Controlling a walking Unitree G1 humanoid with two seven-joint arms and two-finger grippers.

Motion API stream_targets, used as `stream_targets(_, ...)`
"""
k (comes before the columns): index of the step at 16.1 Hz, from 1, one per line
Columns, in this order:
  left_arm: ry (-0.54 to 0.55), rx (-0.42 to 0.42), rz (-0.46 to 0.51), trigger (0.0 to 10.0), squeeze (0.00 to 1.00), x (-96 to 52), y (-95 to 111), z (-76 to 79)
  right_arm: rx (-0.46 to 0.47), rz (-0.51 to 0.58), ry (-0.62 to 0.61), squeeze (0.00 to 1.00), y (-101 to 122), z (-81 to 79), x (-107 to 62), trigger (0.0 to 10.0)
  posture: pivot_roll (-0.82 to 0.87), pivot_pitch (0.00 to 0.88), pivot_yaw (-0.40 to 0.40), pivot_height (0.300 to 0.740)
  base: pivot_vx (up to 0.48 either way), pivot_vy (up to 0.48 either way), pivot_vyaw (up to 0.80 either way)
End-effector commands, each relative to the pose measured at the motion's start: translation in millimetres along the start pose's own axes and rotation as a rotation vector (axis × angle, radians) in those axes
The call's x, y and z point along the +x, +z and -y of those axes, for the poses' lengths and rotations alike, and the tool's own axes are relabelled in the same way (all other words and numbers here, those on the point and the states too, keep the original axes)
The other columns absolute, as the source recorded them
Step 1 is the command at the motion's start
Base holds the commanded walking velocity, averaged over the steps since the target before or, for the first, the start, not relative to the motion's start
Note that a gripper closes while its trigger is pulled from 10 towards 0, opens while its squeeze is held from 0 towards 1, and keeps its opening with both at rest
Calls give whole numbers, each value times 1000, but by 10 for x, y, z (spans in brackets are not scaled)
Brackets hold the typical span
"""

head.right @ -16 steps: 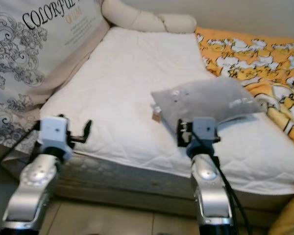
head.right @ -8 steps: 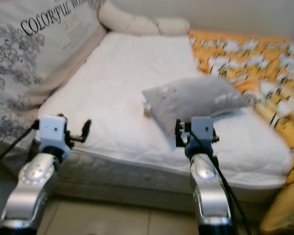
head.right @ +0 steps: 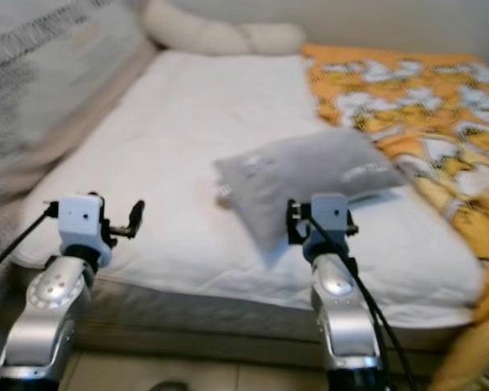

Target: Clean up the room

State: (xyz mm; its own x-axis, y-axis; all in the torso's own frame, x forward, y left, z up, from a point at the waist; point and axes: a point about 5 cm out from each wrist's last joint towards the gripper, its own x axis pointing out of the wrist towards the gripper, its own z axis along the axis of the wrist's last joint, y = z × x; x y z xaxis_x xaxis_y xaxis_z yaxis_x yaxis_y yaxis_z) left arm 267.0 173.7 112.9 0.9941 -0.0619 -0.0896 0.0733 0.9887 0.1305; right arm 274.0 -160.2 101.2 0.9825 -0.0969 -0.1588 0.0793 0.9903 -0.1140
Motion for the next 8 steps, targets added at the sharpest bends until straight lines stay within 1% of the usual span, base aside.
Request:
stream_targets(1, -18, -4, 14, 10000, 0, 13, 40, 57, -4, 9, -4, 0, 21, 53, -3, 10000, 115, 0, 2, 740, 379, 0, 0)
stream_targets(3, -15, -2, 14, 10000, 0, 17, 43, 51, 5, 10, 5, 0, 25, 45, -2, 10000, 116, 0, 3, 740, 381, 0, 0)
stream_targets(5, -14, 0, 14, 10000, 0, 22, 44, 45, -13, 14, 34, 0, 33, 13, -3, 10000, 117, 0, 4, 740, 375, 0, 0)
stream_targets(8, -17, 3, 14, 10000, 0, 29, 51, 41, -18, 15, 39, 0, 41, 7, 4, 10000, 119, 0, 5, 740, 370, 0, 0)
